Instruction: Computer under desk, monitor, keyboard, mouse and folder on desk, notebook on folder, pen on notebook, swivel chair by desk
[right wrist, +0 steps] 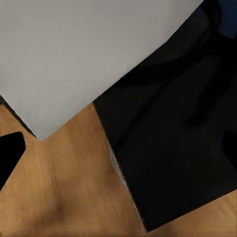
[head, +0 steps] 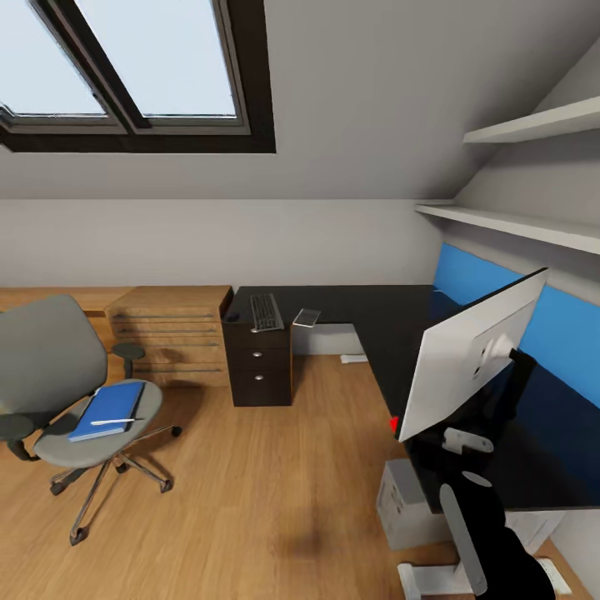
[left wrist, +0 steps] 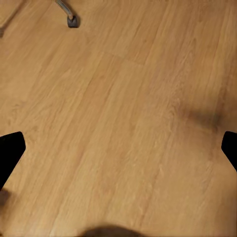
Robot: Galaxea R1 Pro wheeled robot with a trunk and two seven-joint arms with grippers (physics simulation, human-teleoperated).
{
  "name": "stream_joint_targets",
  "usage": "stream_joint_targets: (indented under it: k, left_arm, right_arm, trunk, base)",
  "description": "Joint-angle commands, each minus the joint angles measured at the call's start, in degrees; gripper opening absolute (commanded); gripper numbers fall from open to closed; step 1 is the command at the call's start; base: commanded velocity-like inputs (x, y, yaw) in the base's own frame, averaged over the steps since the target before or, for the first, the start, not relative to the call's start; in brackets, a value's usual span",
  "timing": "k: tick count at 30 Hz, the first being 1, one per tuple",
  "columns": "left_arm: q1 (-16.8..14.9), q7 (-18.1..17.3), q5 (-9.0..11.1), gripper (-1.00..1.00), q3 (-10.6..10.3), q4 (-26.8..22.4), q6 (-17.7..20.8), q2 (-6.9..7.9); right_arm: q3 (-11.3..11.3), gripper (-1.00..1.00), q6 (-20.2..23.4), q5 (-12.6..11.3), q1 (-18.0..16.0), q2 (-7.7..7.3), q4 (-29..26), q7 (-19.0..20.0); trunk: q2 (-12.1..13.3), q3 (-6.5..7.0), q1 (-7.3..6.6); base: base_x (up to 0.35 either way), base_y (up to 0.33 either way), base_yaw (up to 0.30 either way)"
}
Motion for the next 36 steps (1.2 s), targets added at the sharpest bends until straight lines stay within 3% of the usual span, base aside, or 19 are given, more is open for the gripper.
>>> stream_joint_targets:
  k: [1,5,7,10,14,22,24,36]
  left_arm:
    - [-0.04,0.3,0.6,1.0,-0.37,-0.08,-0.37,0.09]
    - [-0.04,0.3,0.6,1.0,-0.37,-0.08,-0.37,0.09]
    - [-0.04,0.31,0.6,1.0,-0.37,-0.08,-0.34,0.09]
    - [-0.04,0.31,0.6,1.0,-0.37,-0.08,-0.35,0.09]
    - [-0.04,0.31,0.67,1.0,-0.36,-0.01,-0.34,0.09]
    - [-0.04,0.31,0.69,1.0,-0.33,0.07,-0.33,0.09]
    - [-0.04,0.31,0.69,1.0,-0.36,0.09,-0.33,0.09]
    - [-0.04,0.31,0.69,1.0,-0.37,0.04,-0.33,0.04]
  right_arm:
    - [0.06,1.0,0.04,-0.49,-0.04,0.1,-0.1,-0.45]
    - [0.67,1.0,-1.27,0.82,-0.04,0.24,-0.12,-0.49]
    - [0.95,1.0,-3.82,3.06,-0.04,0.28,0.02,-0.54]
    - [1.02,1.0,-5.89,4.58,-0.04,0.29,0.23,-0.64]
    - [1.08,1.0,-11.24,7.6,-0.04,0.3,0.75,-2.98]
    - [1.15,1.0,-17.48,8.42,-0.04,0.37,3.56,-10.38]
    - [1.29,1.0,-21.74,8.94,-0.04,0.32,5.04,-12.79]
    - [1.62,1.0,-25.63,12.52,-0.04,0.22,5.69,-13.4]
  trunk:
    - [-0.05,-0.06,0.01]
    - [-0.05,-0.06,0.01]
    - [-0.05,-0.06,0.01]
    - [-0.05,-0.06,0.01]
    - [-0.05,-0.06,0.01]
    - [-0.05,-0.06,0.01]
    - [-0.05,-0.06,0.01]
    - [-0.05,-0.06,0.01]
  base:
    - [-0.003,0.321,0.0]
    - [-0.001,0.319,0.0]
    - [0.0,0.223,0.0]
    - [0.0,0.108,0.0]
    - [0.0,0.034,0.0]
    - [0.0,0.007,0.0]
    - [0.0,0.001,0.0]
    - [0.0,0.161,0.0]
